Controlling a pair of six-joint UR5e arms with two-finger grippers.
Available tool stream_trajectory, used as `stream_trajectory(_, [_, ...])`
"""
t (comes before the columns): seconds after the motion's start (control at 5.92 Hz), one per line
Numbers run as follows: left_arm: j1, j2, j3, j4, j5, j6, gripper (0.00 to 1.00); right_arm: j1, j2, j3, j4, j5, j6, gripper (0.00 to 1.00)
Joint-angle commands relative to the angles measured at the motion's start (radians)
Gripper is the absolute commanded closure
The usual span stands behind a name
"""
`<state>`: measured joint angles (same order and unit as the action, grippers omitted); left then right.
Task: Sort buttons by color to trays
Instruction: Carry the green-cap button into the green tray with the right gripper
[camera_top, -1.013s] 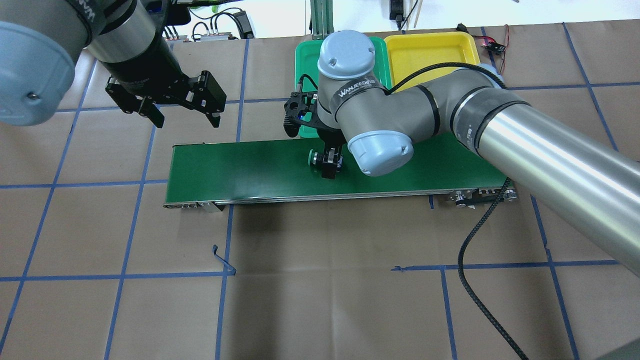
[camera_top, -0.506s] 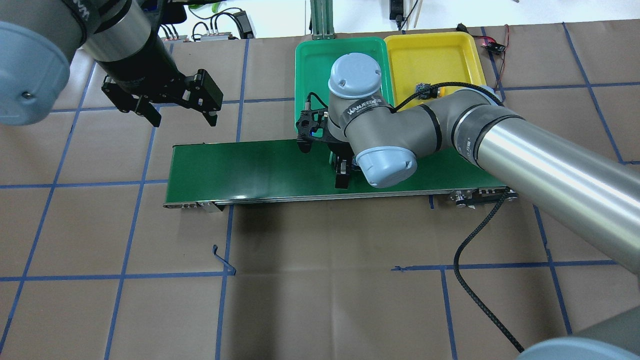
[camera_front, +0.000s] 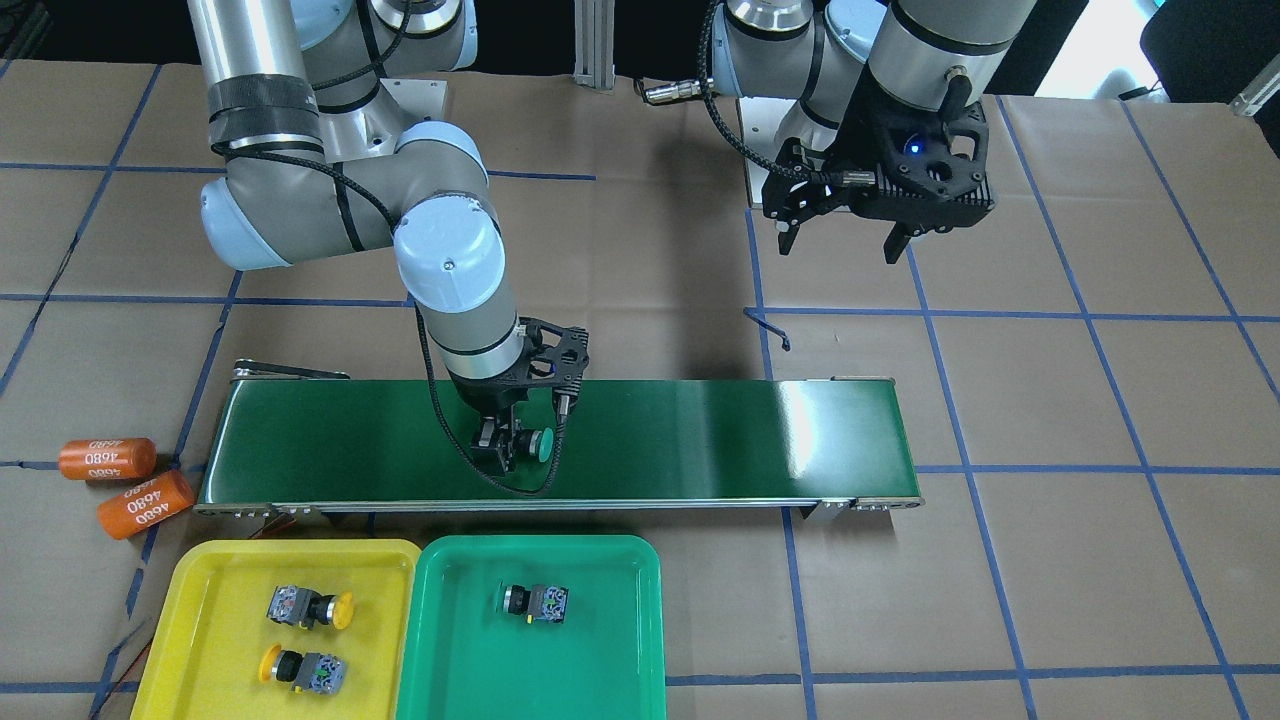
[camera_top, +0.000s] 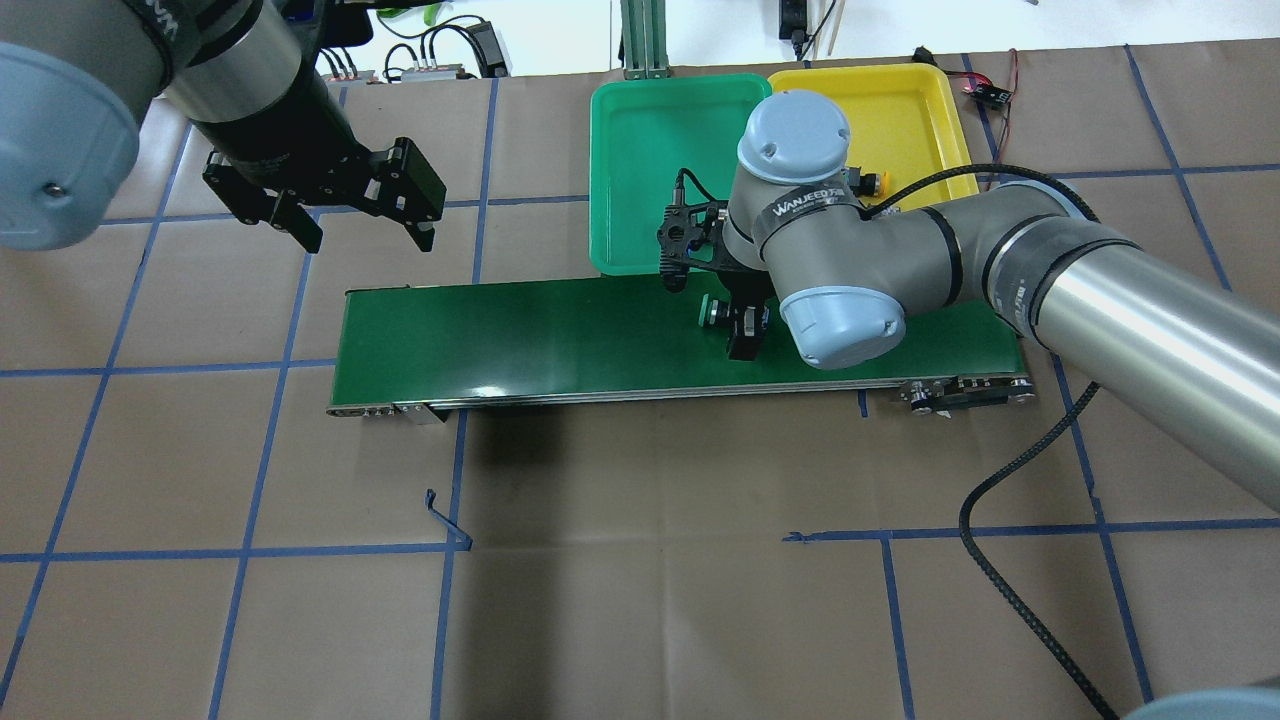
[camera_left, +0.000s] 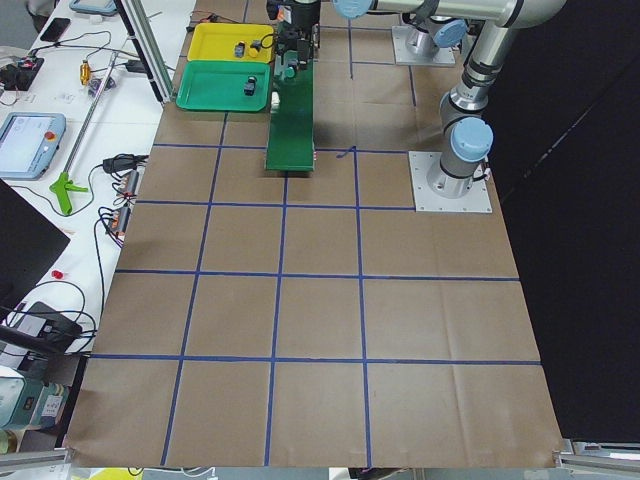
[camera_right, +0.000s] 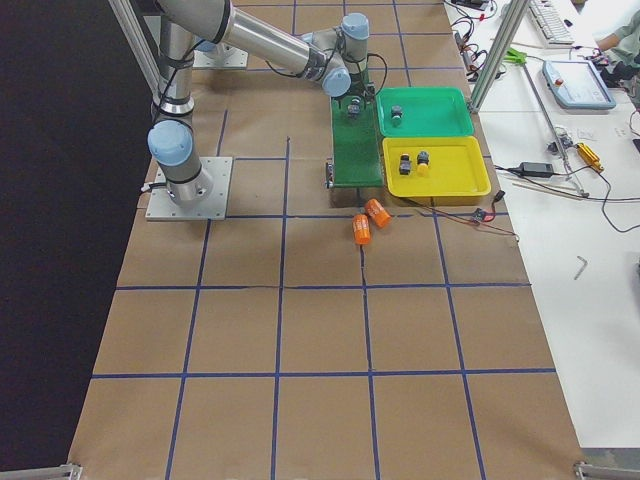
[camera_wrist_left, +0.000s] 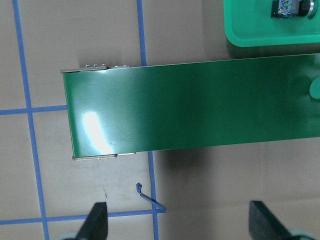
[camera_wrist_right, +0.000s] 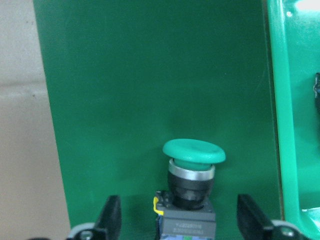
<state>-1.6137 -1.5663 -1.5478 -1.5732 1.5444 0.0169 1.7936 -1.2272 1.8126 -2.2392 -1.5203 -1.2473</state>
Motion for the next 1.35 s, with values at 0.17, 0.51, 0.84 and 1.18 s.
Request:
stream_trajectory(0.17, [0.0, 0.0, 0.0, 0.001, 0.0, 0.0, 0.01, -0.055, -0.011, 0.028, 0.007, -0.043, -0.085, 0.7])
stream_trajectory(0.51, [0.001, 0.0, 0.002, 0.001, 0.0, 0.0, 0.01, -0.12, -0.063, 0.031, 0.018, -0.069, -0.182, 0.94])
stream_trajectory(0.84, [0.003, 0.0, 0.002, 0.001, 0.0, 0.0, 0.01, -0.123, -0.132, -0.042, 0.096, -0.081, -0.193, 0.94])
stream_trajectory(1.18, [0.003, 0.002, 0.002, 0.001, 0.0, 0.0, 0.01, -0.108, -0.021, -0.287, 0.145, -0.067, -0.211, 0.94])
